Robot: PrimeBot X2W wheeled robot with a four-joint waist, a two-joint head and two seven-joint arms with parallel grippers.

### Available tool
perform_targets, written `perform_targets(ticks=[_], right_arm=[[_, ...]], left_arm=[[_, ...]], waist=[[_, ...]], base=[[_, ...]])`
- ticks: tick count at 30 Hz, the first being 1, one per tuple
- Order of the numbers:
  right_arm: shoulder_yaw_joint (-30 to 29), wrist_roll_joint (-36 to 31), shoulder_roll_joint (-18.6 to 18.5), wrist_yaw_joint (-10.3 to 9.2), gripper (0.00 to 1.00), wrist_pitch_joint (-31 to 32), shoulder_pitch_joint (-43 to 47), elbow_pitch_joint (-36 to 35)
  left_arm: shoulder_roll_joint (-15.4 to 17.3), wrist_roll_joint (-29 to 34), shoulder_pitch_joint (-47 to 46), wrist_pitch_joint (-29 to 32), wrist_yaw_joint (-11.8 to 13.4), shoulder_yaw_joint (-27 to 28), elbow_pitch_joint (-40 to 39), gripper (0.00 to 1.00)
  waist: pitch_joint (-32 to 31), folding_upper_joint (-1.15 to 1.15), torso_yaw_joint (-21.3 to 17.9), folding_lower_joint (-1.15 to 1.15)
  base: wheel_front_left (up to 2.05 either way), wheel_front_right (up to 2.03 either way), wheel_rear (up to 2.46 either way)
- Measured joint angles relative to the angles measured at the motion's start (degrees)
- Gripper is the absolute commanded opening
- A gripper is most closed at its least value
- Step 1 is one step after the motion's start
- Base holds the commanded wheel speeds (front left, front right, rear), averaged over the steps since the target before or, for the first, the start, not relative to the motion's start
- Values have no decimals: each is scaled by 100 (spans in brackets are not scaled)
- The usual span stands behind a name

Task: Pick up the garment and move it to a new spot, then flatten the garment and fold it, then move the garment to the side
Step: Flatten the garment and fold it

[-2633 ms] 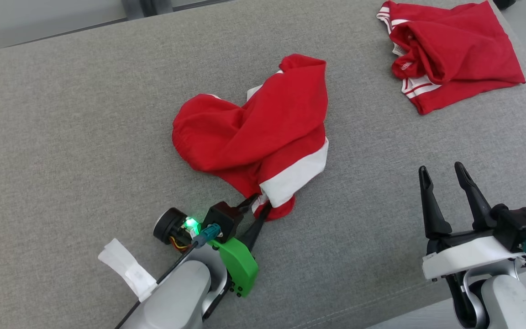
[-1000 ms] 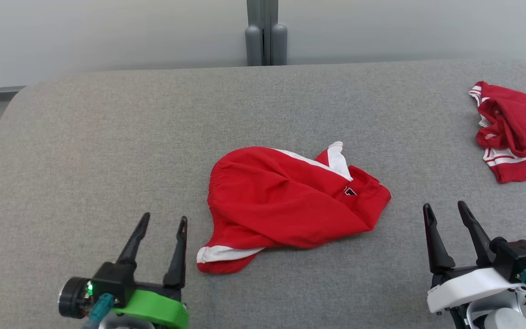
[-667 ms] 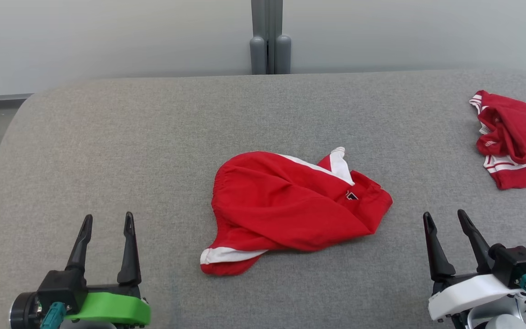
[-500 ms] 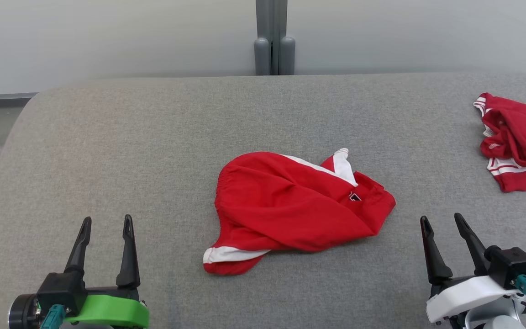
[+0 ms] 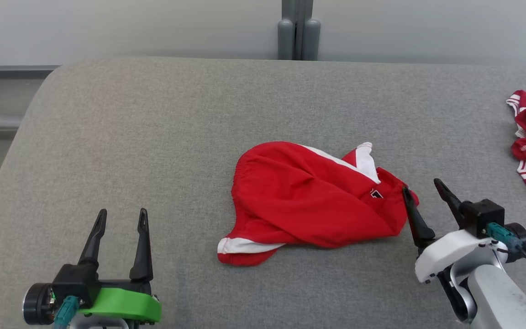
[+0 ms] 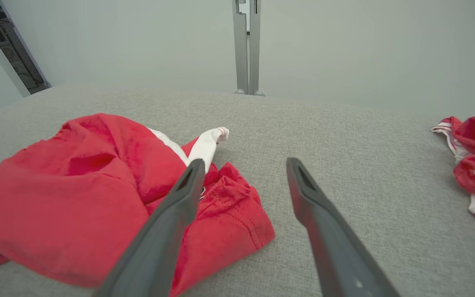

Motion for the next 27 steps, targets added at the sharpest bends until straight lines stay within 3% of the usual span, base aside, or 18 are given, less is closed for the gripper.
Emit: perform_targets(ticks=[8, 9, 10, 11, 19, 27], right_arm=[[416, 187, -122, 0, 100, 41, -624, 1326], [481, 264, -115, 0, 89, 86, -690, 1480], [568, 347, -109, 0, 27, 120, -746, 1616], [648, 432, -104, 0, 0, 116, -789, 1707], [972, 765, -216, 0, 0, 29, -864, 1775], [633, 803, -526, 0, 0, 5, 97, 513]], left_arm=[[-13, -21, -89, 0, 5, -91, 73, 100], [-14, -31, -103, 0, 21, -113, 76, 100], [-15, -47, -115, 0, 29, -136, 79, 100], [-15, -63, -122, 0, 41, -152, 80, 100], [-20, -166, -112, 0, 114, -227, 143, 100], [-22, -205, -7, 0, 148, -235, 169, 100]], waist=[[244, 0, 274, 0], [271, 0, 303, 0], [294, 0, 329, 0], [315, 0, 352, 0], [279, 0, 258, 0], [87, 0, -48, 0]], base=[[0, 0, 0], [0, 0, 0], [0, 0, 0], [0, 0, 0], [0, 0, 0], [0, 0, 0]])
